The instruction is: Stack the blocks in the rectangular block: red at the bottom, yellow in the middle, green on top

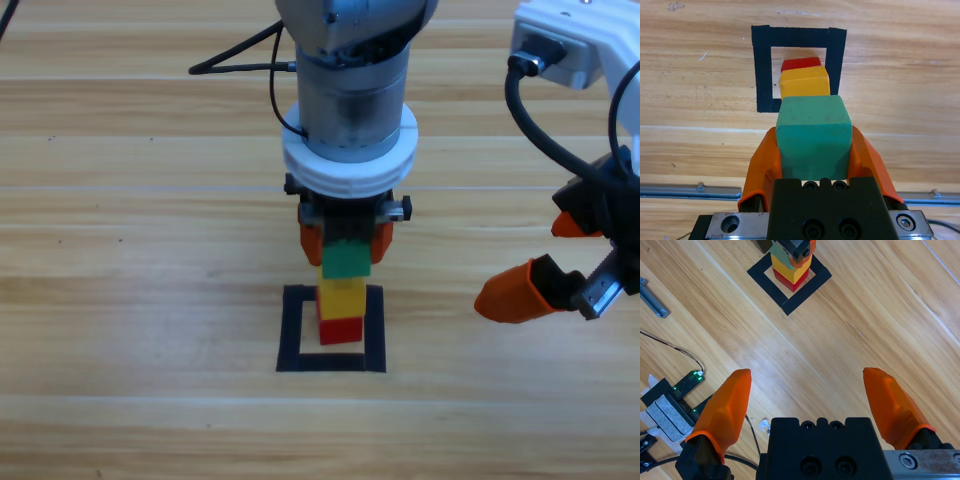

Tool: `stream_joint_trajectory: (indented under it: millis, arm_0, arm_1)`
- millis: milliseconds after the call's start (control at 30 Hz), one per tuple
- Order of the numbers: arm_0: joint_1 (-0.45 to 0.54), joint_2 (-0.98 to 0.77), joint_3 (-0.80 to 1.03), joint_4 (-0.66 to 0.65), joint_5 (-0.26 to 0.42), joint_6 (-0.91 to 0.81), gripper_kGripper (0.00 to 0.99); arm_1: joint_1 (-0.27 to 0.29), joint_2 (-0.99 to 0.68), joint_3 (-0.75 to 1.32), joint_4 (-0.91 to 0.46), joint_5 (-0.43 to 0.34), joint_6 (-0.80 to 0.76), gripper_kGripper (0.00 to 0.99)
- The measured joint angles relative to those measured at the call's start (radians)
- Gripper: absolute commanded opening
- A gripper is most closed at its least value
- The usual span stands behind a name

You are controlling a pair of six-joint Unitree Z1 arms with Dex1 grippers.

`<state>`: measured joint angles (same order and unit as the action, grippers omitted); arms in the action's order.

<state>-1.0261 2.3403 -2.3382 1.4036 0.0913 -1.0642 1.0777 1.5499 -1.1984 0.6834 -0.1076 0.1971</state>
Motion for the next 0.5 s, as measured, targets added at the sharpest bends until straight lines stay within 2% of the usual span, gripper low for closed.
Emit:
stream_joint_trajectory:
  millis: [500]
  arm_0:
    - [0.0,0.002,0.001,0.001,0.003,-0.084,0.0]
  arm_1:
    - [0.0,0.0,0.001,0.0,0.0,-0.003,0.99]
